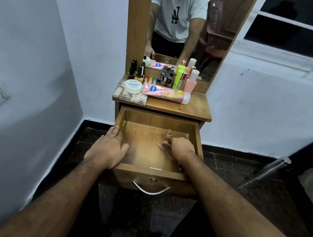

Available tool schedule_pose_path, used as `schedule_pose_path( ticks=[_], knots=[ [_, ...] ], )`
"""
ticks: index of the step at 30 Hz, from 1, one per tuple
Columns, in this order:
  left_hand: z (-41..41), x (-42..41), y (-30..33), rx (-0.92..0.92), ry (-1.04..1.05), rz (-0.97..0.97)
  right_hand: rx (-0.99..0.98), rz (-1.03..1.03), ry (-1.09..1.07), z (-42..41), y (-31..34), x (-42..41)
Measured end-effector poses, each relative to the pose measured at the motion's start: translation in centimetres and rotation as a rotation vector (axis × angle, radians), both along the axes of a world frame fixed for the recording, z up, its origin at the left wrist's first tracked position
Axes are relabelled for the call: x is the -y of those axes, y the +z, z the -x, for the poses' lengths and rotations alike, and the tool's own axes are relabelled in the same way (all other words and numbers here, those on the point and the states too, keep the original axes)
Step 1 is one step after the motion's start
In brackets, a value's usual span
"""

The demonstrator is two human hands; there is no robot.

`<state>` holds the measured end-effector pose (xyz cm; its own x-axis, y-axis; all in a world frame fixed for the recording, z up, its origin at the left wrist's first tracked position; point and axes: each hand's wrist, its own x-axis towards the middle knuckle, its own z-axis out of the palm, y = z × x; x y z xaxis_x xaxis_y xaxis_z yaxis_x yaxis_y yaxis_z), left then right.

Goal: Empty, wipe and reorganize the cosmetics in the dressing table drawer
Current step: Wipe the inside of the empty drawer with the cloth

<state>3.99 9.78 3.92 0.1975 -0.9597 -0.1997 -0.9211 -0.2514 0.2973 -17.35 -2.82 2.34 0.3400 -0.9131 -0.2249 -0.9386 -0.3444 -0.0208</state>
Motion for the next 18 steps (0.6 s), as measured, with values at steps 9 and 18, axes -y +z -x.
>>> schedule_pose_path(
  ticks=[9,18],
  knots=[
    [-0.2,0.1,-0.2,-0.017,0.003,0.02,0.09,-0.165,-0.07,-4.9,0.6,1.8],
    [0.1,-0.1,0.4,-0.025,-0.002,0.016,0.032,-0.213,0.245,-8.1,-0.1,-0.8]
  ],
)
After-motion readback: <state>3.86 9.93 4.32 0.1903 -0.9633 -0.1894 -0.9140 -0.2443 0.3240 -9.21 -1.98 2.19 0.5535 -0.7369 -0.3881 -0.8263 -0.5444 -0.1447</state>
